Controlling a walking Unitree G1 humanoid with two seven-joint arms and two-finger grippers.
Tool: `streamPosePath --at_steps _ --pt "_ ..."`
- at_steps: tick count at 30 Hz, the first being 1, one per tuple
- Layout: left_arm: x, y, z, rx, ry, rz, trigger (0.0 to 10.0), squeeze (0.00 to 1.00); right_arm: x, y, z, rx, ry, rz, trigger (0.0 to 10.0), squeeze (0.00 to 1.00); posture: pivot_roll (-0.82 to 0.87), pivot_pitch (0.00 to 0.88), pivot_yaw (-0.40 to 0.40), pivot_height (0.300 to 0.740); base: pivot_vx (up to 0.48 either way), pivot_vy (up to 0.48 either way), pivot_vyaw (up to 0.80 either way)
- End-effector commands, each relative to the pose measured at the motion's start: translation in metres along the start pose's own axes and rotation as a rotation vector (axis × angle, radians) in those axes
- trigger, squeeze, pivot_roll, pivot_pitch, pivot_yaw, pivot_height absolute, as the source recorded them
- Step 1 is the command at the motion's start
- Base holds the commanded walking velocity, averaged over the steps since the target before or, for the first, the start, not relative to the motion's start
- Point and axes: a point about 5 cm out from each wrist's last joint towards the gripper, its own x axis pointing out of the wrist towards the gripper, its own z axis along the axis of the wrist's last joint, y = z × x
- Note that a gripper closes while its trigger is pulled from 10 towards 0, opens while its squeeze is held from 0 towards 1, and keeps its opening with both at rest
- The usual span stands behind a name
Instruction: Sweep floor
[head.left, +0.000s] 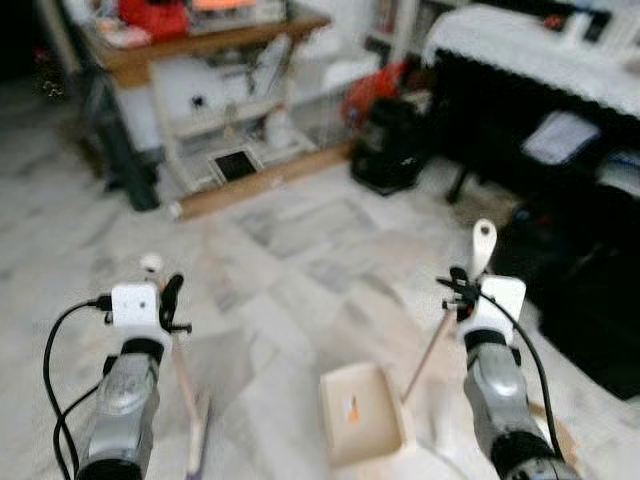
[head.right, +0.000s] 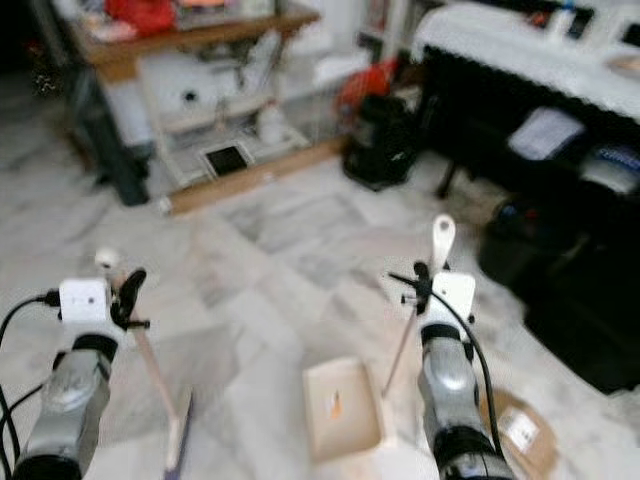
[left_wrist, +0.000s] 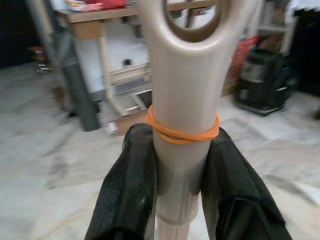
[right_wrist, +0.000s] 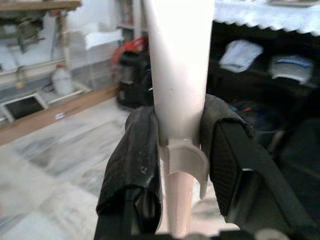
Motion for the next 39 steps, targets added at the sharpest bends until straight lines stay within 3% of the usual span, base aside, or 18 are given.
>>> streamPosePath --at_steps 1,39 --pt "0.0038 0.0011 0.0099 0.015 -0.046 -0.003 10.0 0.00 0.0065 0.0036 0.0128 0.001 -0.057 0.010 10.0 0.00 0.05 0.000 0.005 0.740 0.000 0.000 -0.79" --pt "0.0052 0.0005 0.0107 0.014 -0.050 -0.002 10.0 0.00 0.0069 0.0031 0.0143 0.002 -0.062 0.006 10.0 0.00 0.05 0.000 0.006 0.740 0.000 0.000 -0.79"
